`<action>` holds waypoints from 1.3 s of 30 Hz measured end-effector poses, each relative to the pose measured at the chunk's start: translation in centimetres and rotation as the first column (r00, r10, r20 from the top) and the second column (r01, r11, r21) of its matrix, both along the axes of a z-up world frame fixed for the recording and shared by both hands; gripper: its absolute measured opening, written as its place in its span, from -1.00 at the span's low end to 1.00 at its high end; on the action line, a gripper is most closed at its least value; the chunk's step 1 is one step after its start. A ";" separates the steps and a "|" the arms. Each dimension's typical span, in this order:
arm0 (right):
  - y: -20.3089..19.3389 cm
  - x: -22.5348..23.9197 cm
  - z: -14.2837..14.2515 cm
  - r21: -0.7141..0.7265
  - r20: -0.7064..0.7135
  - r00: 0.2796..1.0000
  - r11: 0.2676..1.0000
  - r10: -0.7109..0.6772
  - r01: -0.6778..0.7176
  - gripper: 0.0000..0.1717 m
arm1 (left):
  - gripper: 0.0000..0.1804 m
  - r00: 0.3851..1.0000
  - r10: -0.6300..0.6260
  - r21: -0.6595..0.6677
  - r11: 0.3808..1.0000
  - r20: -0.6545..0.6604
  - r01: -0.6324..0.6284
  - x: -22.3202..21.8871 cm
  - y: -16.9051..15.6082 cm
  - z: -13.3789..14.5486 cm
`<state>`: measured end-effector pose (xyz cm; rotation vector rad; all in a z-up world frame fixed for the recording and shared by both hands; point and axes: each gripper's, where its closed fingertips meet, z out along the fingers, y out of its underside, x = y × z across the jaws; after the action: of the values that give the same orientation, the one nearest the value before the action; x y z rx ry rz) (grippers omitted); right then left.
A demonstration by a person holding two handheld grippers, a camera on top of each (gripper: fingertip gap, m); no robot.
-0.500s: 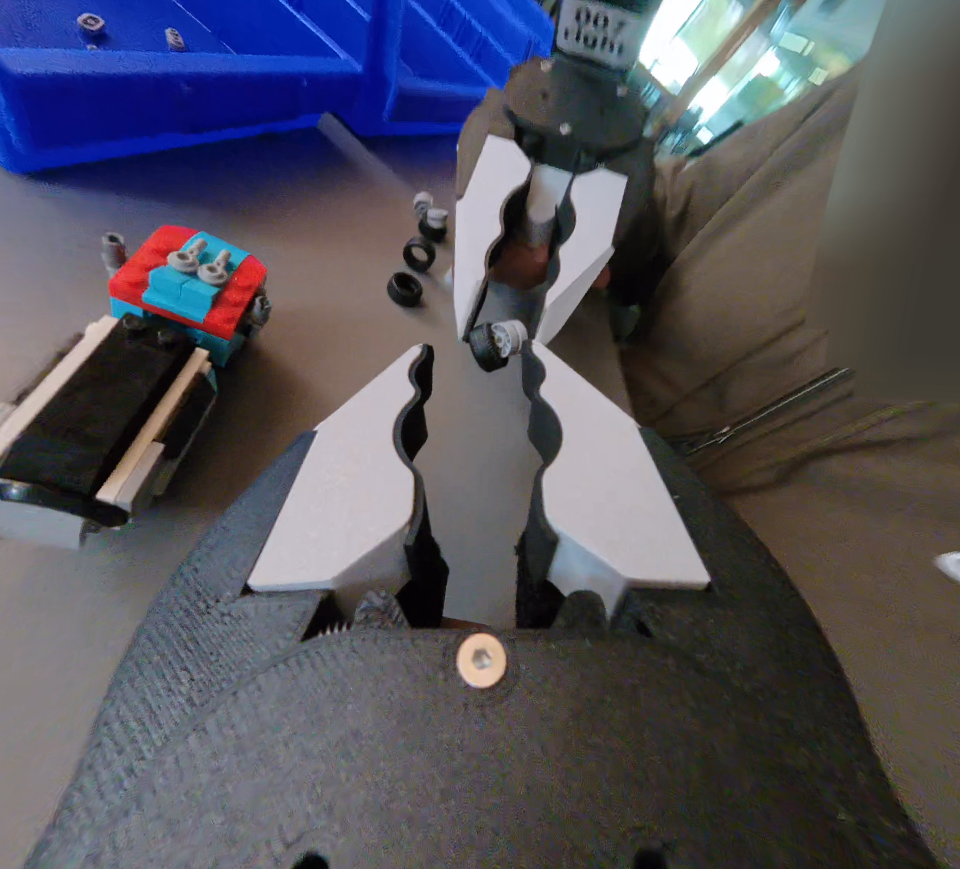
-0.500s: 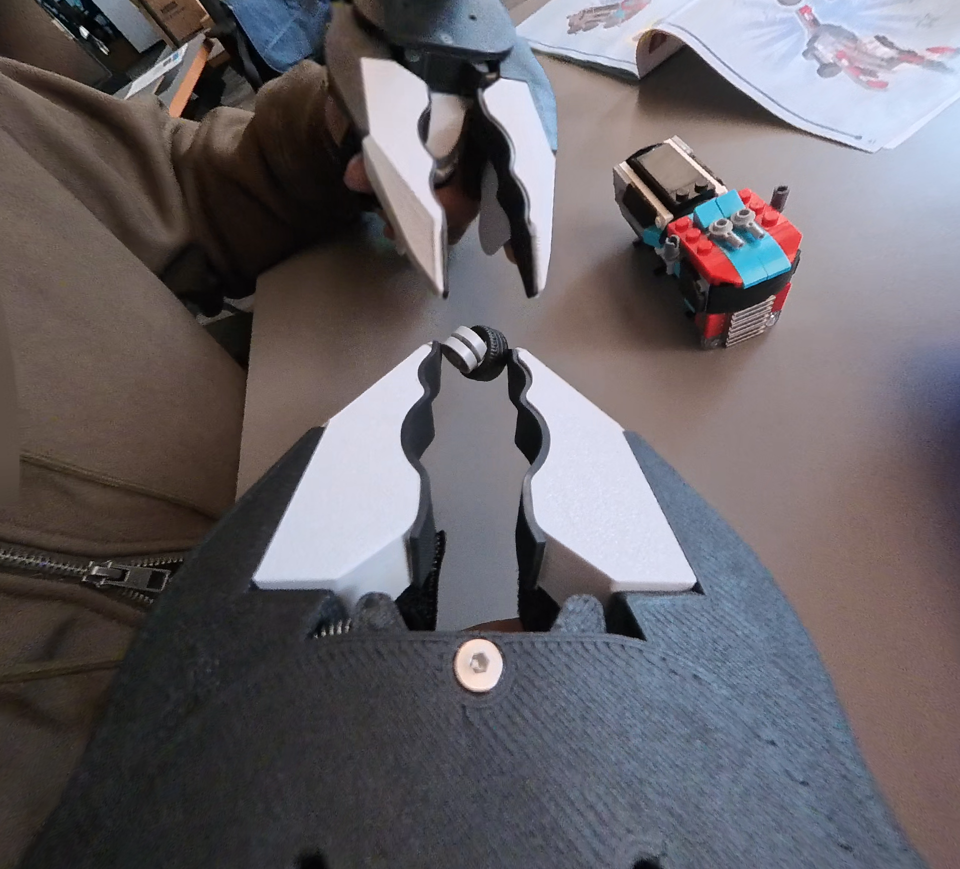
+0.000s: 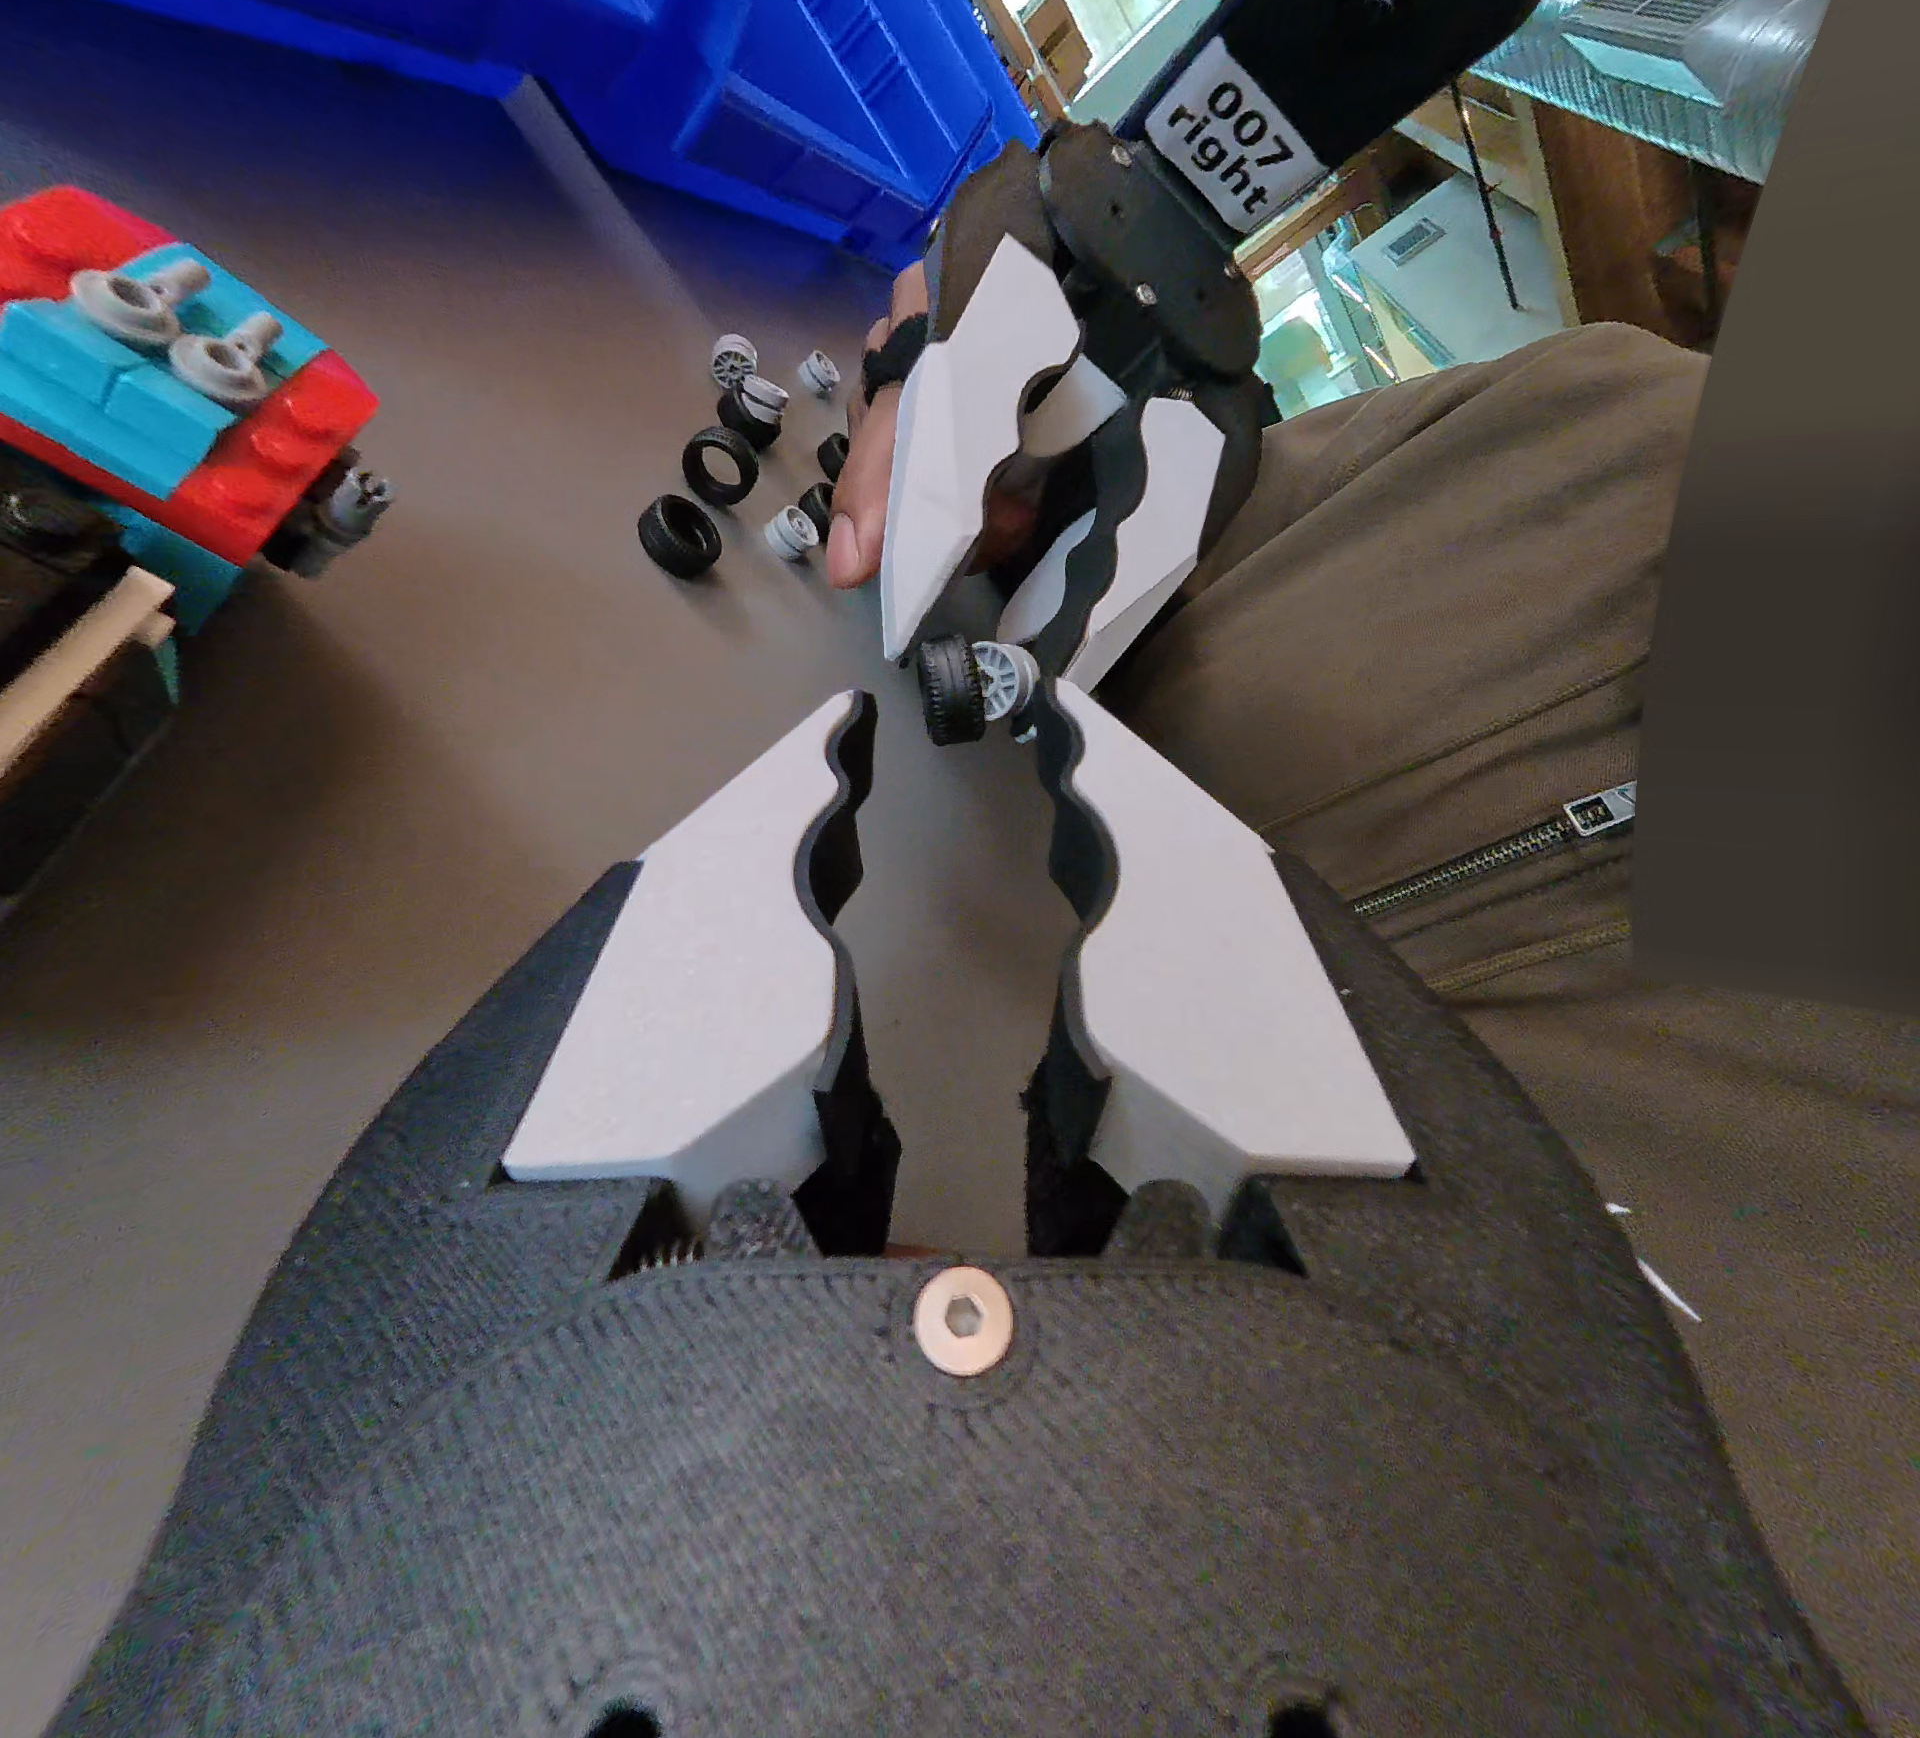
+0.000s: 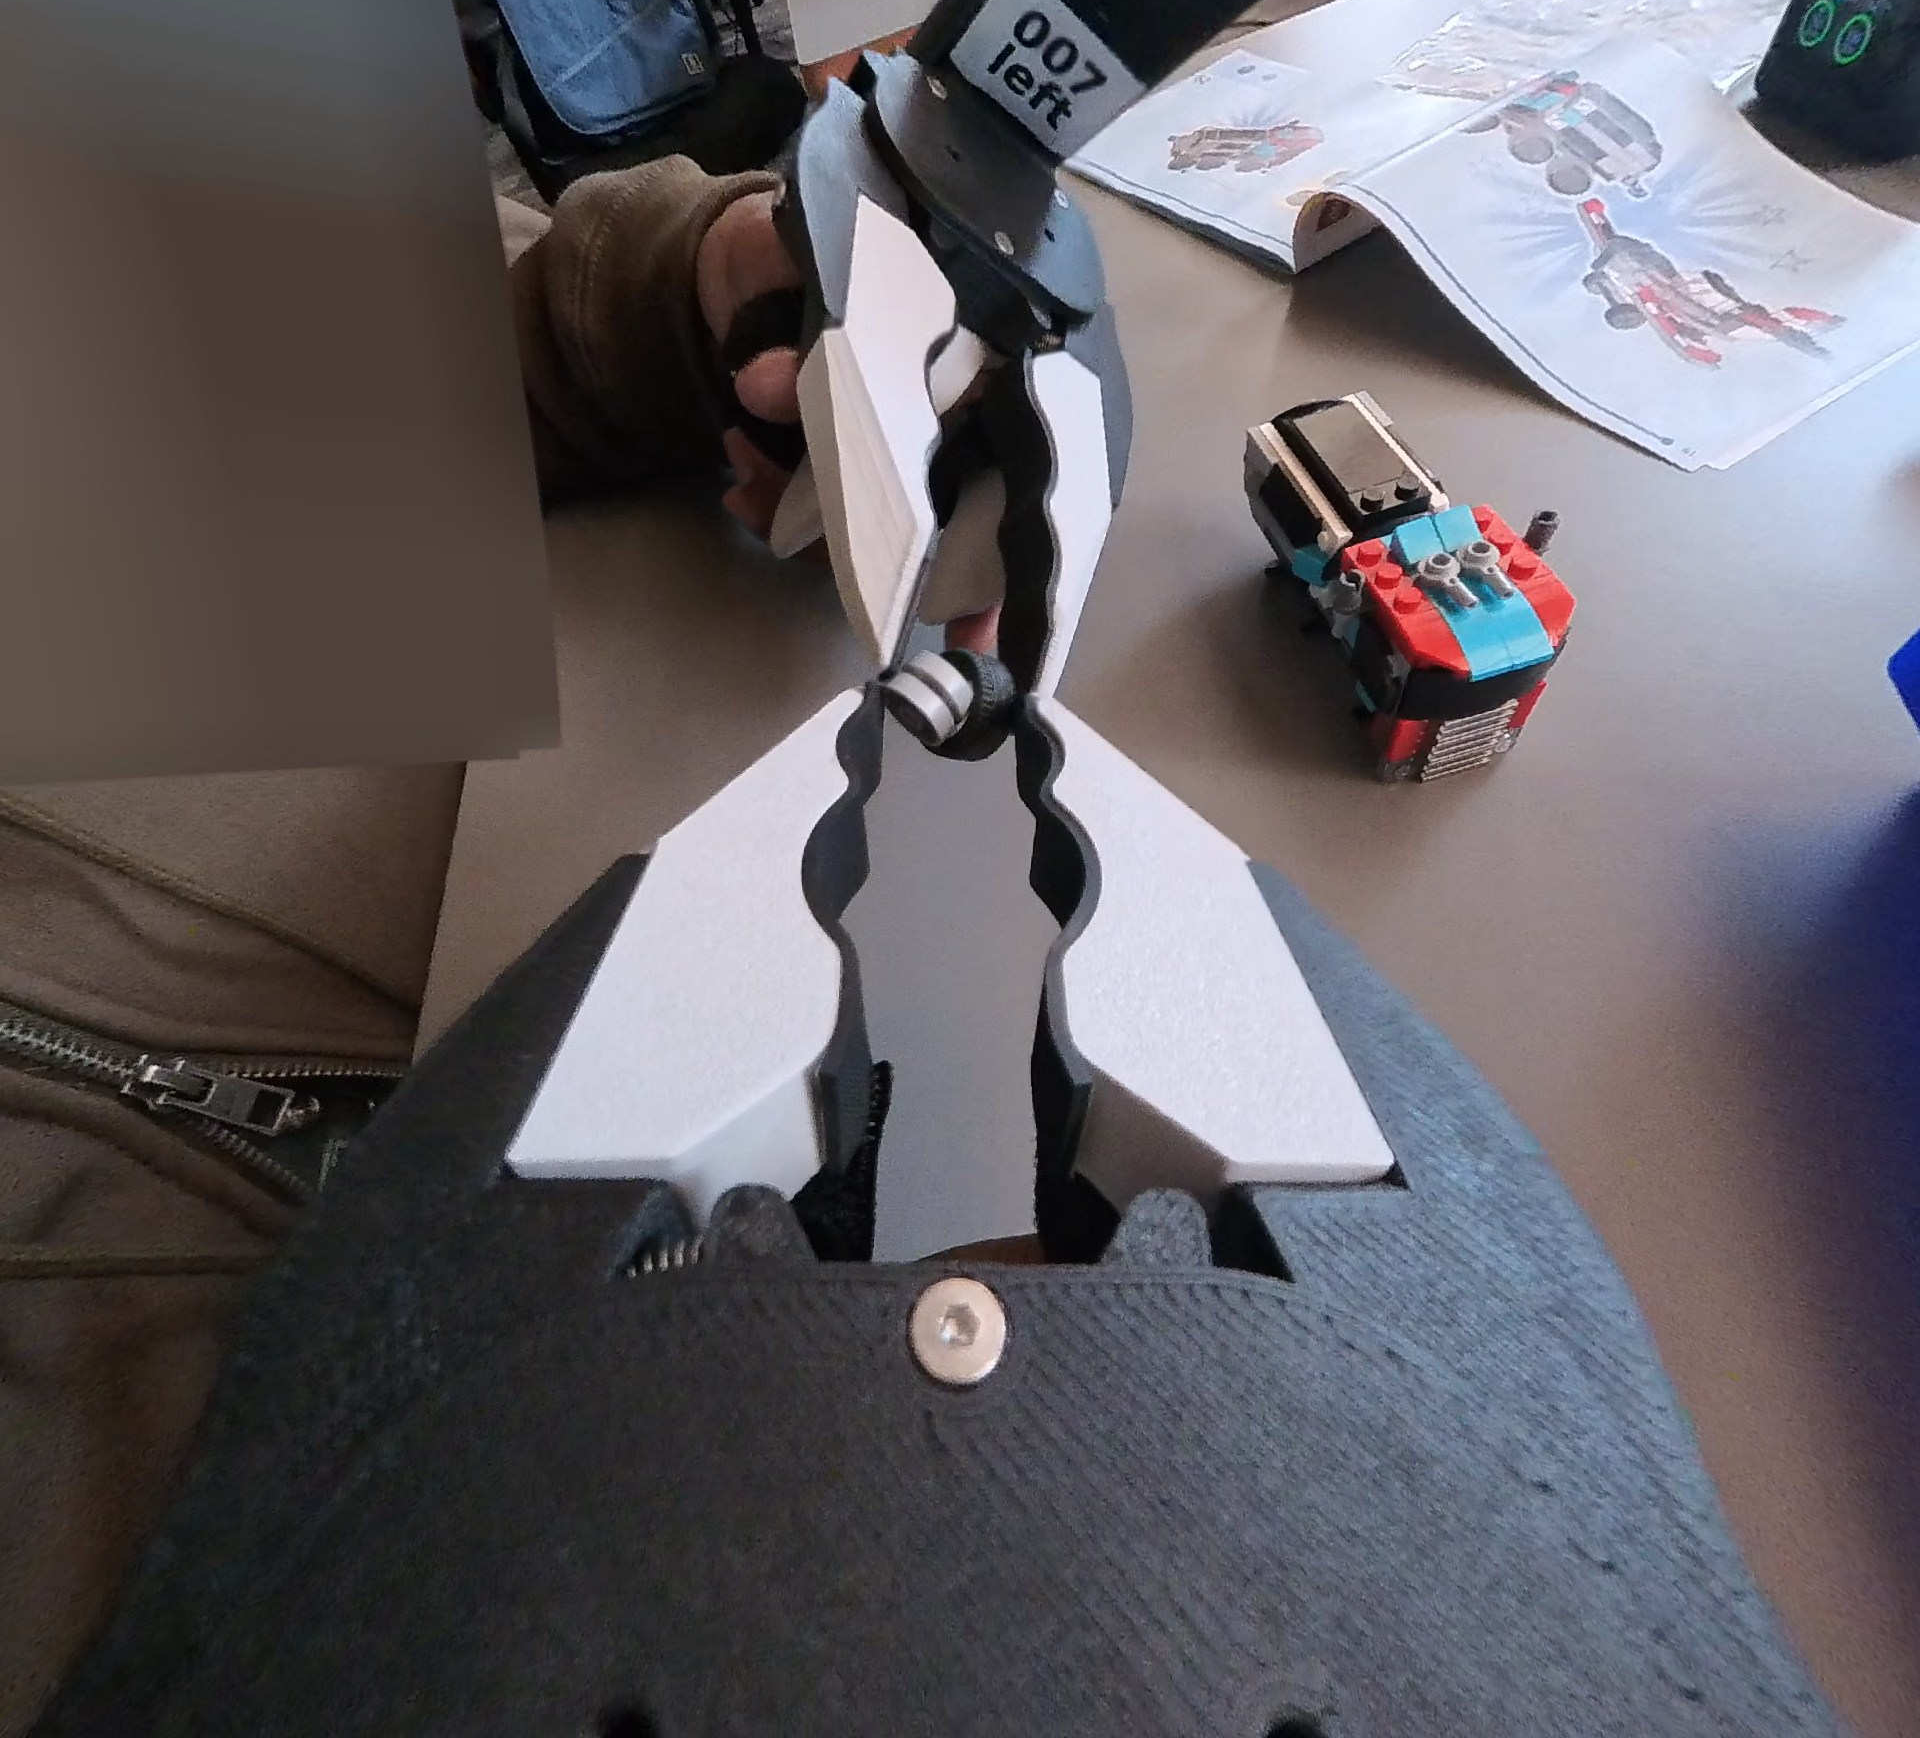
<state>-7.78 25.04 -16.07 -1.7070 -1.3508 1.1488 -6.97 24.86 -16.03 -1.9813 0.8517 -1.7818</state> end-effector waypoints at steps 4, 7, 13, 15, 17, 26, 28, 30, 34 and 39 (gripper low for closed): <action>0.2 0.0 0.0 0.045 0.005 1.000 0.999 -0.005 0.004 -0.70 | -0.71 1.000 -0.001 -0.021 1.000 0.020 0.001 0.2 -0.1 0.2; 0.3 0.1 0.1 0.059 0.004 1.000 0.998 -0.011 0.011 -0.70 | -0.75 0.999 0.002 -0.031 1.000 0.034 -0.001 0.2 -0.1 0.3; 0.5 0.1 0.4 0.098 -0.013 1.000 0.995 -0.017 0.018 -0.70 | -0.78 0.998 0.014 -0.013 1.000 0.056 -0.014 0.1 0.2 0.7; 0.5 0.0 0.5 0.108 -0.018 1.000 0.994 -0.018 0.019 -0.70 | -0.79 0.998 0.020 -0.004 1.000 0.057 -0.020 0.1 0.3 0.7; 0.6 0.0 0.5 0.115 -0.022 1.000 0.993 -0.022 0.025 -0.70 | -0.79 0.998 0.027 0.000 1.000 0.065 -0.027 0.1 0.4 0.7; 0.7 0.0 0.6 0.145 -0.027 0.999 0.989 -0.026 0.030 -0.72 | -0.87 0.995 0.036 0.028 0.999 0.093 -0.039 0.1 0.6 1.1; 0.7 0.0 0.5 0.147 -0.022 0.999 0.989 -0.025 0.028 -0.72 | -0.88 0.995 0.035 0.028 0.999 0.088 -0.038 0.1 0.5 1.0; 0.7 0.1 0.3 0.151 -0.012 1.000 0.988 -0.027 0.029 -0.72 | -0.87 0.996 0.037 0.022 0.999 0.083 -0.039 0.1 0.6 0.8; 0.9 0.1 0.0 0.158 0.009 0.999 0.987 -0.036 0.034 -0.72 | -0.87 0.996 0.041 -0.002 0.999 0.075 -0.041 0.2 0.7 0.5; 1.1 0.3 -0.6 0.134 0.043 0.998 0.990 -0.054 0.048 -0.72 | -0.83 0.997 0.057 -0.041 0.998 0.056 -0.054 0.2 1.0 0.0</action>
<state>-7.49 26.18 -16.67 -1.6718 -1.3714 0.9743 -6.81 25.84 -16.06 -1.9491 0.7416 -1.8280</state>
